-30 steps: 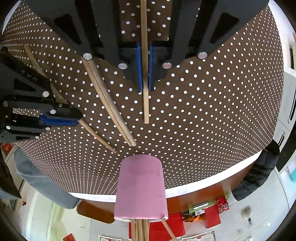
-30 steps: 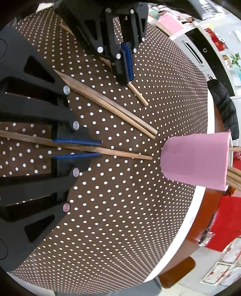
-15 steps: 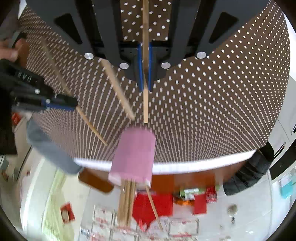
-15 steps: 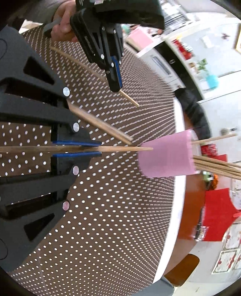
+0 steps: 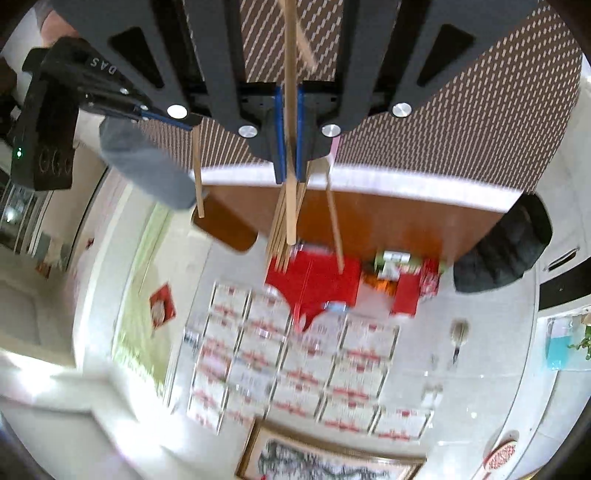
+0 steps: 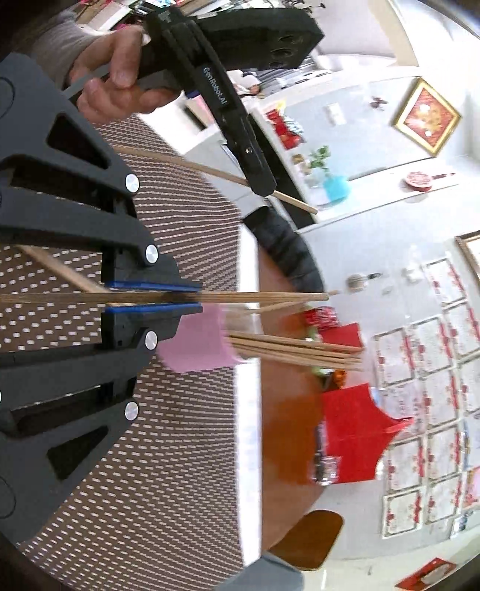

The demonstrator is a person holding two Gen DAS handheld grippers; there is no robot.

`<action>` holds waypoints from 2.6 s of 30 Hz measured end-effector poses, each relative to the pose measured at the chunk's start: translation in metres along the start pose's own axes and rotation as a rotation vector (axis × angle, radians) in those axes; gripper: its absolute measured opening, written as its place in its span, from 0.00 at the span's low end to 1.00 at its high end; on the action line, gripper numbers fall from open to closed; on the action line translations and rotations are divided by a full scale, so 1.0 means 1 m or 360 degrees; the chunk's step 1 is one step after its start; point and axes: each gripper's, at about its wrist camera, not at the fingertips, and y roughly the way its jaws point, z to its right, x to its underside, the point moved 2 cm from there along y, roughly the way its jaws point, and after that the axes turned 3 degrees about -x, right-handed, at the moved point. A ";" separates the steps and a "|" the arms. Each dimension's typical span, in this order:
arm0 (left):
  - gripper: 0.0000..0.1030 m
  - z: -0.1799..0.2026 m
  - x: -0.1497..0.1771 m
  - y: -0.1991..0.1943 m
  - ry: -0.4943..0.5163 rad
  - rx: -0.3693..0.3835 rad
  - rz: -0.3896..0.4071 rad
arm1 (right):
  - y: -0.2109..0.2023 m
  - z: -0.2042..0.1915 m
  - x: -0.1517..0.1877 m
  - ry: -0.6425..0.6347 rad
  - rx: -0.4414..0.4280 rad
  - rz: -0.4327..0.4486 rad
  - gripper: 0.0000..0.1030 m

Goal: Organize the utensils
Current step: 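Lift both held chopsticks upright and carry them over the pink cup, then lower the chopsticks into the pink cup and open both grippers, then withdraw both open grippers from the cup back over the last chopsticks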

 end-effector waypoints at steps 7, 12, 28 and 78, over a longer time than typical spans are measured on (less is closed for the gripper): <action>0.05 0.021 -0.058 0.014 0.0028 0.0096 0.0257 | -0.004 -0.008 -0.062 -0.0050 0.0009 0.0187 0.06; 0.05 0.033 -0.102 0.036 0.0074 0.0135 0.0437 | 0.002 -0.011 -0.119 -0.0071 0.0010 0.0342 0.06; 0.06 0.003 -0.075 0.145 -0.0008 0.0090 0.0465 | 0.096 0.036 -0.145 0.0010 0.0103 0.0323 0.07; 0.96 0.005 0.148 0.004 0.0294 -0.0422 -0.0863 | -0.045 0.028 0.041 0.0238 0.0361 -0.0184 0.95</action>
